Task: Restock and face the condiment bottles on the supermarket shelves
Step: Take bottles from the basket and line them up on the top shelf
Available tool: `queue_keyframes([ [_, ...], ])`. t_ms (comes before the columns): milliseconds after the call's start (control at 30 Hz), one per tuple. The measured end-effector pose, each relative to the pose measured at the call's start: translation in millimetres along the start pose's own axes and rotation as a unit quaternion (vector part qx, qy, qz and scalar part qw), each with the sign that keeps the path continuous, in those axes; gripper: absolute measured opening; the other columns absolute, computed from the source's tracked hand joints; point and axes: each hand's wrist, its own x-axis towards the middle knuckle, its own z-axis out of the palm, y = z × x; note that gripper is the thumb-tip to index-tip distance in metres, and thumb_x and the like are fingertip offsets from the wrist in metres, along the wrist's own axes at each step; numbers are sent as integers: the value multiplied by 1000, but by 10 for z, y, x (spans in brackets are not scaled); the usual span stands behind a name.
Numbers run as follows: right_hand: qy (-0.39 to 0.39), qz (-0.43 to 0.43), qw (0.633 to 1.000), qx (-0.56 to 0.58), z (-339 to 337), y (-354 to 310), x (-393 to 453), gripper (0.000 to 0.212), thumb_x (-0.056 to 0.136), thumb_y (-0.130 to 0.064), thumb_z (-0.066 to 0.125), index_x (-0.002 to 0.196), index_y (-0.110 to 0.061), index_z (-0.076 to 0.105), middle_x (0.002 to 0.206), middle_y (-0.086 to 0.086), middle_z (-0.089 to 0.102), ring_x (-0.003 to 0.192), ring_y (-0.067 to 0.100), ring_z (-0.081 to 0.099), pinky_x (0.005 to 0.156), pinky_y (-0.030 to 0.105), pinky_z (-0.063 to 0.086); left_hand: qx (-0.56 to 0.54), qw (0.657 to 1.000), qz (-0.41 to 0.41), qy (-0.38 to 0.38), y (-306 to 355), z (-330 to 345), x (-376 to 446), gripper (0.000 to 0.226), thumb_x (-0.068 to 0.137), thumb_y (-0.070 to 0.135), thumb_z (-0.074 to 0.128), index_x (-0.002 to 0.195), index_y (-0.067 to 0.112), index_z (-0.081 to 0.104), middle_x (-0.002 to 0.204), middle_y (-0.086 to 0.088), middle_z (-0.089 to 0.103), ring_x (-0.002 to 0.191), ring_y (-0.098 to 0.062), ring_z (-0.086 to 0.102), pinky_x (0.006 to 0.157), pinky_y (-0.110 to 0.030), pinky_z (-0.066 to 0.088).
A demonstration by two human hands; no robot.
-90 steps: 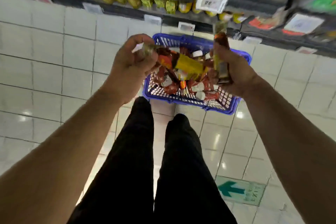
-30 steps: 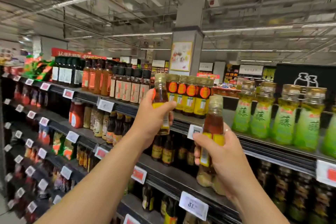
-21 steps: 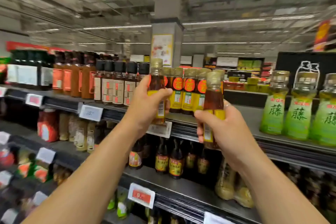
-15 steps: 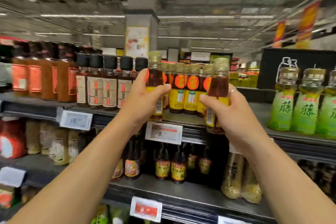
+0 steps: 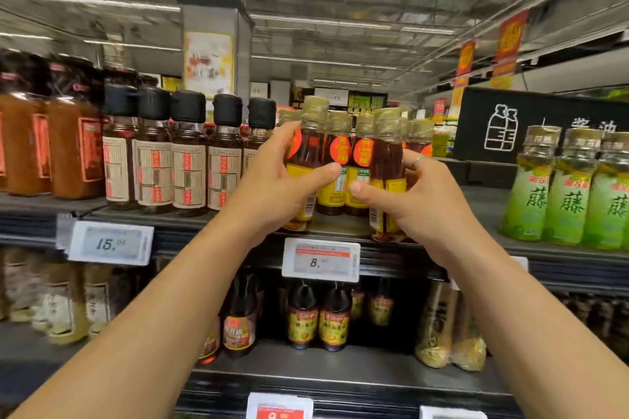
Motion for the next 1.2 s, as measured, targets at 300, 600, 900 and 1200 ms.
queue_keyframes([
  [300,45,18,993,-107,-389,173,44,52,66,-53,90,110,-30,73,94,-17,78,90,3,73,88,40,60,48,999,-13,-6,6,67,-2,60,83,45,81,137,39,54,125,21,67,120,1,60,104,-46,51],
  [600,84,23,981,-175,-745,322,29,53,63,-64,84,103,-32,73,90,-16,77,89,7,72,86,43,61,55,998,-36,-12,57,63,-65,72,69,59,82,132,36,59,119,17,71,116,-6,65,104,-48,51],
  [900,103,20,957,-271,-916,214,-172,83,59,-81,71,124,-30,63,98,-20,67,87,-3,64,75,30,56,91,989,-83,-88,135,-67,-121,58,85,36,79,137,41,53,118,19,72,111,-2,67,103,-43,51],
  [1200,46,-141,979,-140,-350,-311,-273,38,82,-59,71,114,-40,62,95,-19,70,88,-4,67,69,17,55,135,976,-110,-135,82,-117,-134,75,80,21,86,133,53,43,112,27,71,100,5,69,92,-33,55],
])
